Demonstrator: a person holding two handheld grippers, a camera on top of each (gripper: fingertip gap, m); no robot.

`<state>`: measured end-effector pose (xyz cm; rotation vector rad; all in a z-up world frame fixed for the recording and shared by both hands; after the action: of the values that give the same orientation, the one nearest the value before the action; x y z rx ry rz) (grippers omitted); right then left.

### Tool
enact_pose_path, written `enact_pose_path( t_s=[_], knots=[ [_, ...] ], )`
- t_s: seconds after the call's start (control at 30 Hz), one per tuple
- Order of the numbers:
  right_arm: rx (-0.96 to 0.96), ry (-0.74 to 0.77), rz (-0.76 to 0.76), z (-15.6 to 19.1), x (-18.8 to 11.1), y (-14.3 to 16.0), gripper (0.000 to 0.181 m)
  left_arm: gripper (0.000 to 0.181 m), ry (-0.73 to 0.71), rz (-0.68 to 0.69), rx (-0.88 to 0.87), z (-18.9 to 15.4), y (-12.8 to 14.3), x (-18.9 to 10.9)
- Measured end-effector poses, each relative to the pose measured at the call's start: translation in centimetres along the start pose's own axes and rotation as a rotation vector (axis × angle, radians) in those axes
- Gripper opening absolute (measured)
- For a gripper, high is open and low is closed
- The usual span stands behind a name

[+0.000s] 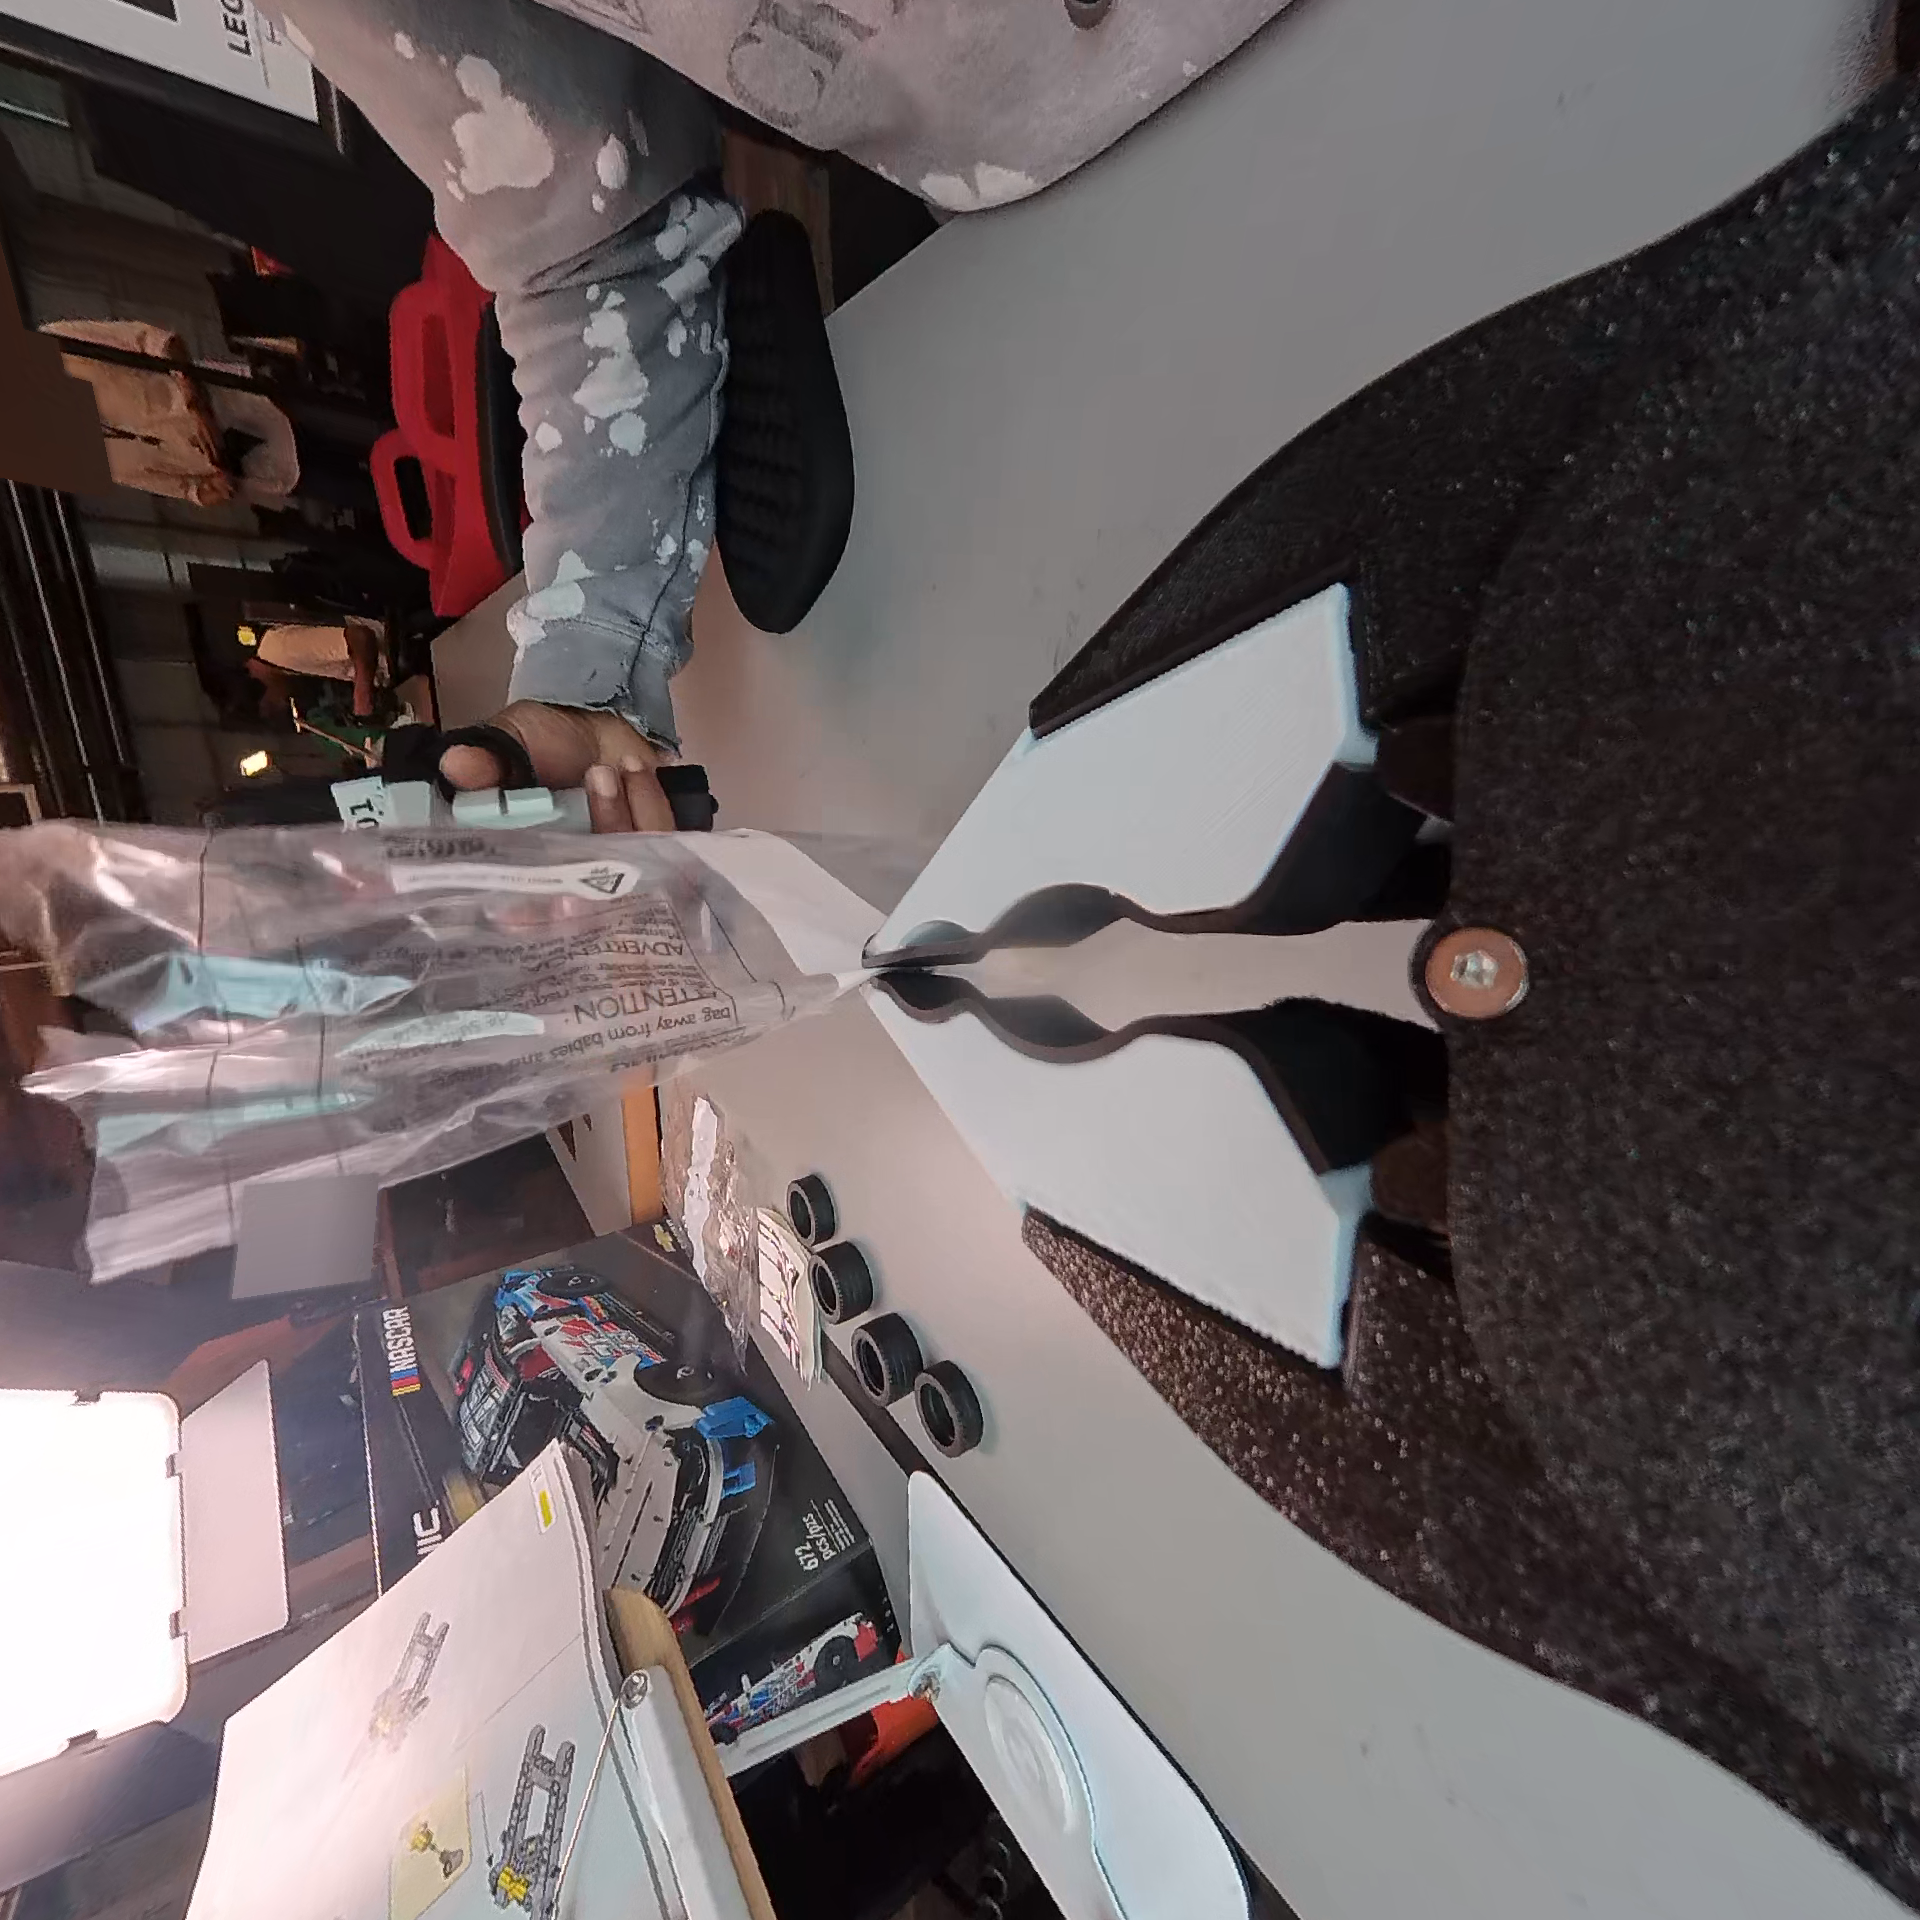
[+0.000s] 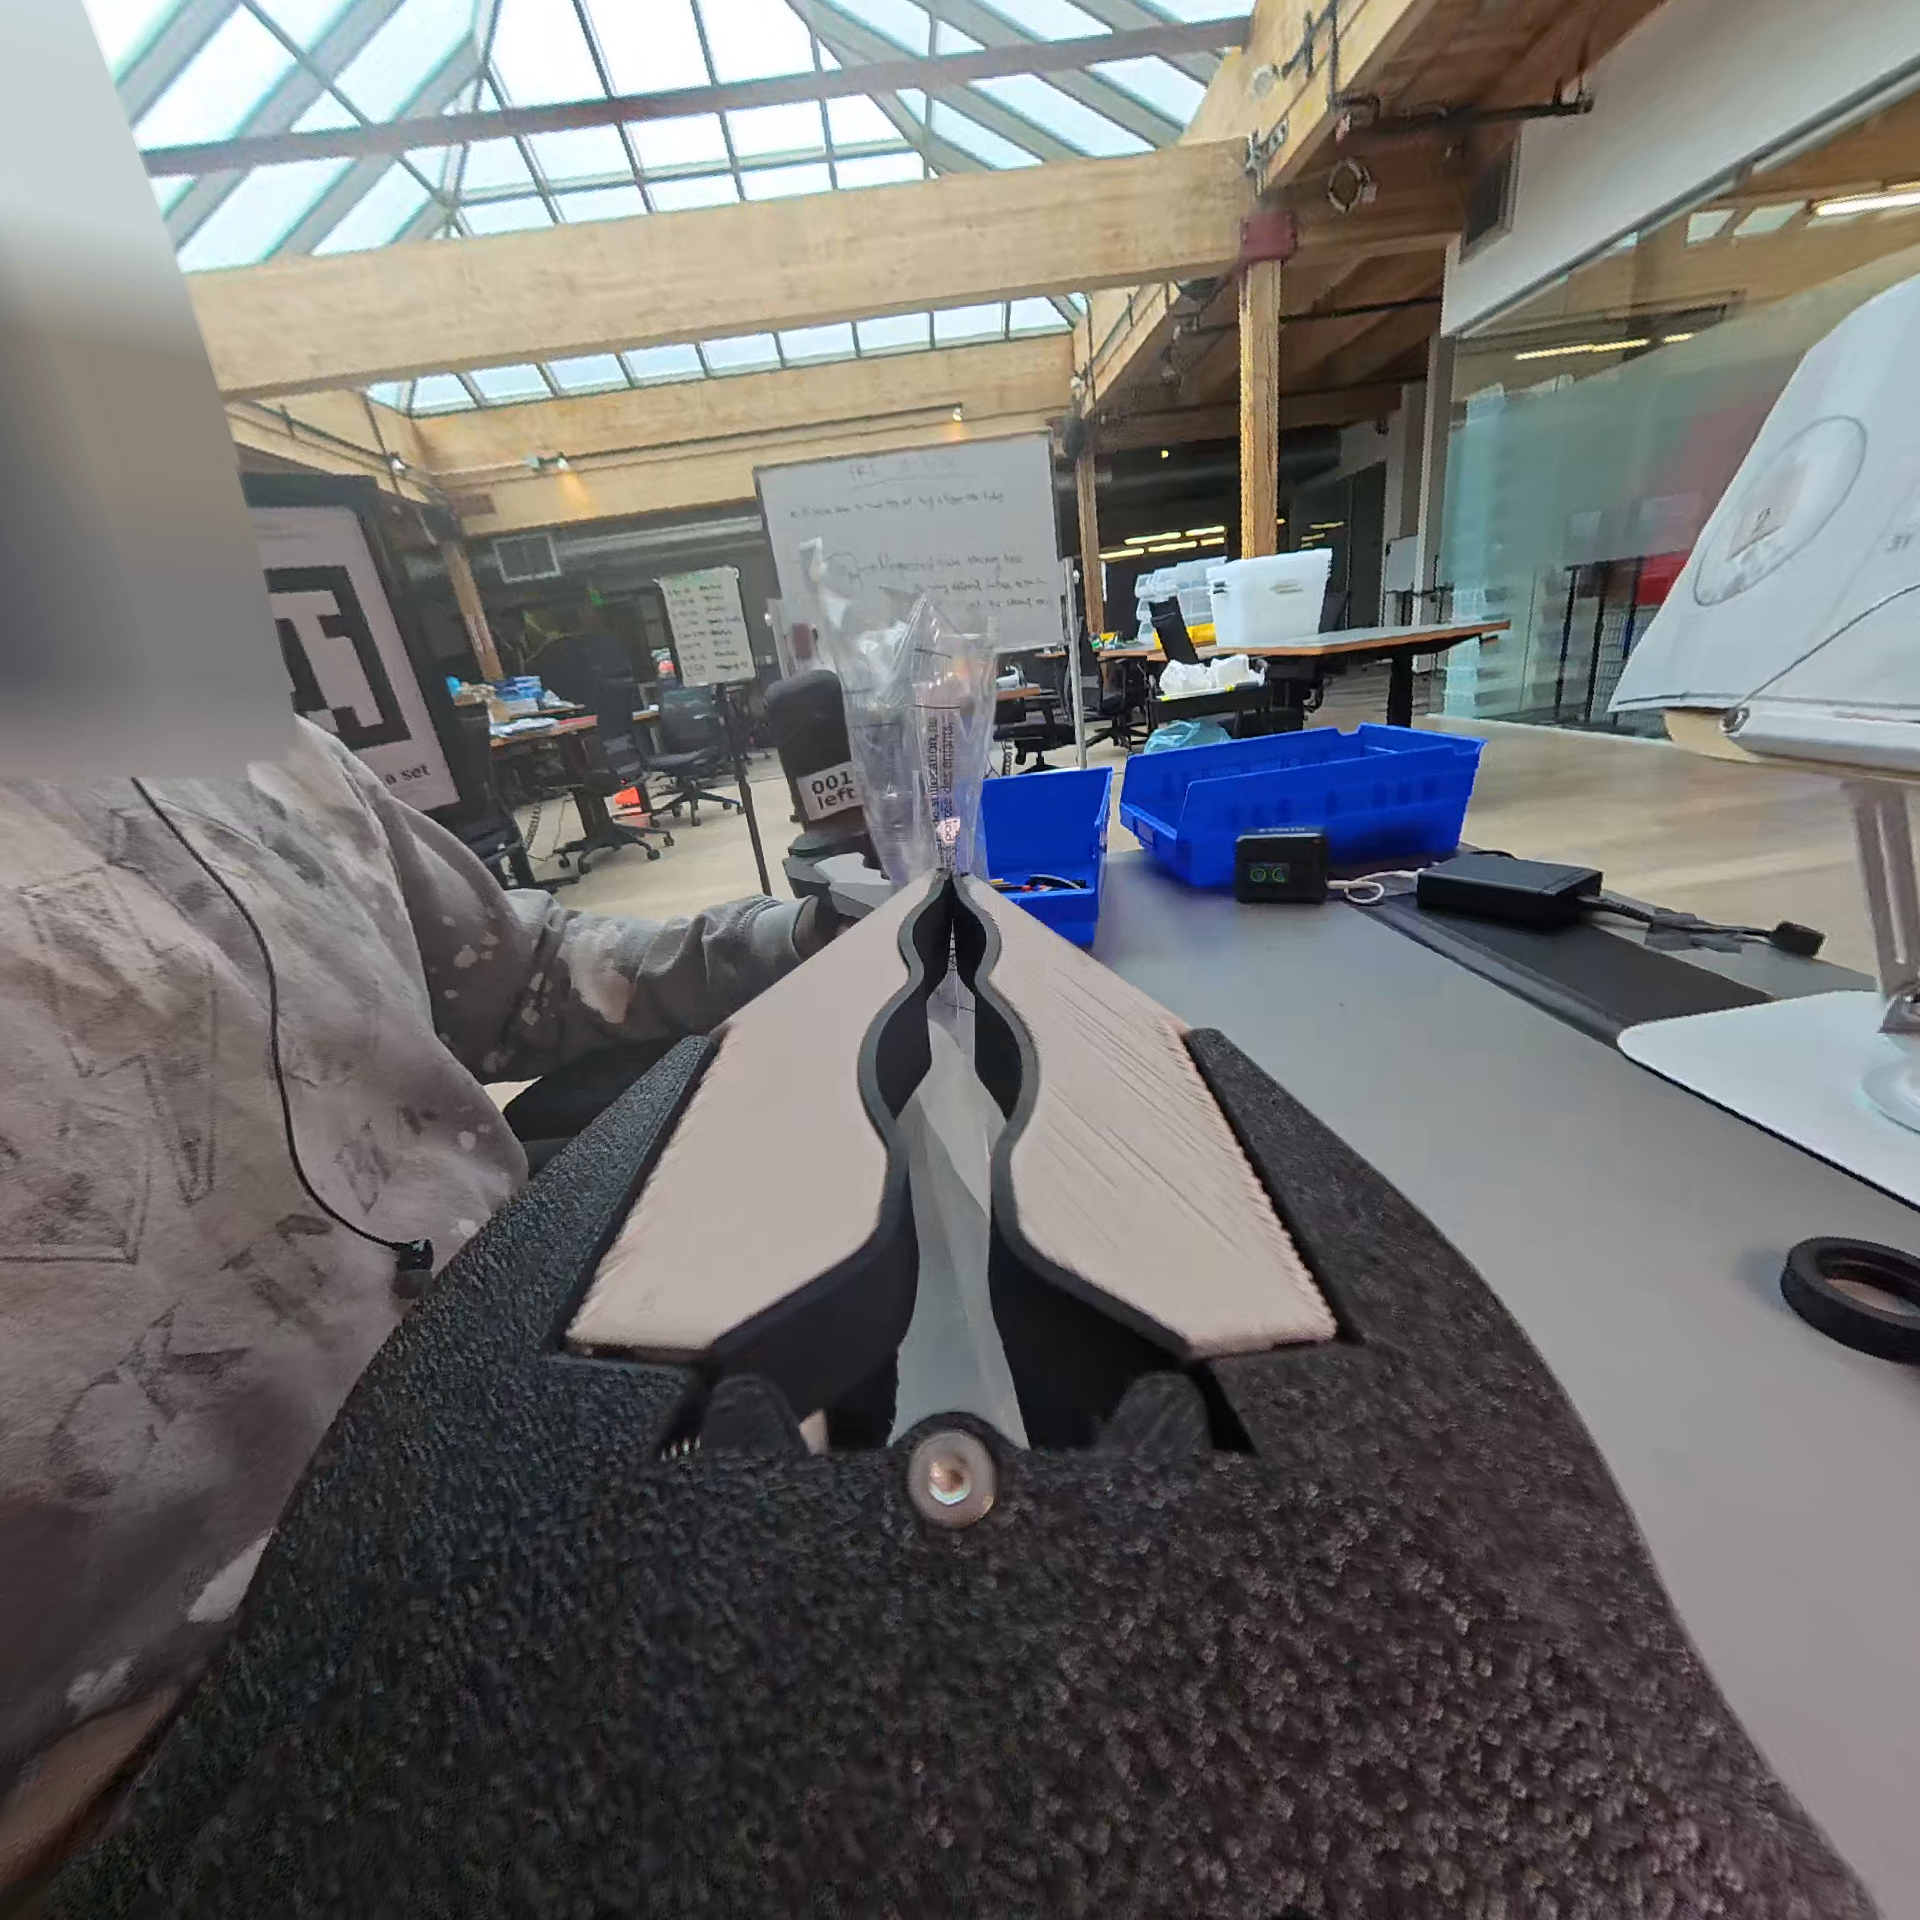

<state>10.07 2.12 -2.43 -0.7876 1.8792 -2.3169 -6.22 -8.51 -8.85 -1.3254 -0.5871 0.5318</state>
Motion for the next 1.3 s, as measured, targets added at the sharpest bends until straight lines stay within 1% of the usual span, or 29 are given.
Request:
enact_pose_path(
  t_s=[0.03, 0.1, 0.17, 0.27, 0.3, 0.33, 0.37, 0.47, 0.5, 0.53, 0.57, 0.6, 0.63, 0.73, 0.8, 0.83, 0.87, 0.9, 0.97, 1.03, 1.1, 1.2, 1.23, 1.3],
  knots=[
    [-0.008, -0.001, -0.003, 0.0, -0.4, -0.2, 0.000, 0.000, -0.008, 0.006, -0.006, 0.4, 0.1, -0.3],
    [0.022, 0.014, -0.096, -0.4, -1.7, -1.9, 0.000, 0.000, -0.047, 0.020, -0.024, 1.7, 0.3, -1.3],
    [0.015, 0.038, -0.085, -0.5, -2.2, -2.1, 0.000, 0.000, -0.048, 0.001, -0.066, 2.1, 0.1, -2.1],
    [-0.034, 0.076, -0.054, -0.3, -1.7, -1.5, 0.000, 0.000, -0.049, -0.013, -0.074, 2.1, -0.5, -1.9],
    [-0.034, 0.071, -0.050, -0.2, -1.3, -1.4, 0.011, 0.000, -0.042, -0.017, -0.065, 1.9, -0.7, -1.7],
    [-0.027, 0.068, -0.027, -0.2, -0.9, -1.1, 0.027, 0.000, -0.036, -0.017, -0.058, 1.7, -0.8, -1.5],
    [-0.032, 0.076, 0.010, -0.4, -0.5, -0.7, 0.037, 0.000, -0.034, -0.016, -0.052, 1.6, -0.9, -1.3],
    [-0.068, 0.076, 0.064, -0.8, 0.9, -0.3, 0.054, 0.000, -0.030, -0.017, -0.040, 1.4, -0.8, -1.0],
    [-0.066, 0.062, 0.078, -0.8, 1.5, -0.2, 0.057, 0.000, -0.029, -0.016, -0.037, 1.3, -0.7, -0.9],
    [-0.074, 0.045, 0.087, -0.6, 2.0, -0.2, 0.053, 0.000, -0.030, -0.014, -0.035, 1.3, -0.6, -0.8],
    [-0.085, 0.028, 0.084, -0.4, 2.5, -0.3, 0.039, 0.000, -0.030, -0.011, -0.036, 1.3, -0.5, -0.8],
    [-0.101, 0.023, 0.070, -0.4, 2.8, -0.7, 0.021, 0.000, -0.029, -0.009, -0.037, 1.2, -0.4, -0.7],
    [-0.118, 0.028, 0.056, -0.5, 3.0, -1.0, 0.013, 0.000, -0.030, -0.007, -0.036, 1.2, -0.4, -0.7],
    [-0.148, 0.039, 0.068, -0.4, 3.4, -1.2, 0.011, 0.001, -0.043, 0.003, -0.051, 1.4, -0.4, -0.9],
    [-0.180, 0.060, 0.056, -0.2, 3.4, -1.5, 0.010, 0.009, -0.063, 0.024, -0.051, 1.8, -0.7, -1.1],
    [-0.204, 0.081, 0.057, -0.2, 3.4, -1.6, 0.010, 0.019, -0.087, 0.028, -0.043, 2.3, -1.5, -1.3],
    [-0.247, 0.123, 0.059, -0.5, 3.4, -1.9, 0.009, 0.028, -0.114, 0.018, -0.034, 2.7, -2.8, -1.6],
    [-0.297, 0.164, 0.070, -0.7, 3.3, -2.0, 0.009, 0.034, -0.145, -0.006, -0.018, 3.1, -4.8, -1.9],
    [-0.381, 0.238, 0.095, -1.1, 3.5, -2.3, 0.009, 0.036, -0.192, -0.025, 0.069, 3.1, -8.9, -2.1],
    [-0.434, 0.296, 0.111, -1.3, 4.1, -2.4, 0.009, 0.037, -0.196, 0.048, 0.211, 1.9, -11.6, -0.8],
    [-0.469, 0.343, 0.134, -1.2, 5.1, -2.2, 0.009, 0.043, -0.159, 0.169, 0.331, 0.6, -12.3, 1.4],
    [-0.492, 0.356, 0.213, -0.2, 6.8, -1.0, 0.009, 0.044, -0.143, 0.317, 0.522, 0.4, -12.4, 4.4],
    [-0.504, 0.372, 0.243, 0.0, 7.3, -0.6, 0.009, 0.044, -0.125, 0.367, 0.565, 0.4, -12.0, 5.2],
    [-0.522, 0.346, 0.269, 1.2, 8.3, 0.1, 0.009, 0.044, -0.072, 0.481, 0.620, 0.1, -10.7, 6.5]
  ],
)
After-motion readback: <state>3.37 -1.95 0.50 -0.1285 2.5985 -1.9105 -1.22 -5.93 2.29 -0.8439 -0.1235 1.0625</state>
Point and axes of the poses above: each gripper's, where its closed fingertips meet, x out along the fingers, y out of its underside, z = x × y across the jaws, the point moved 1 cm from there along -x, back along the fingers, and after that the axes turned 8 degrees about -z, right-handed, at the moved point
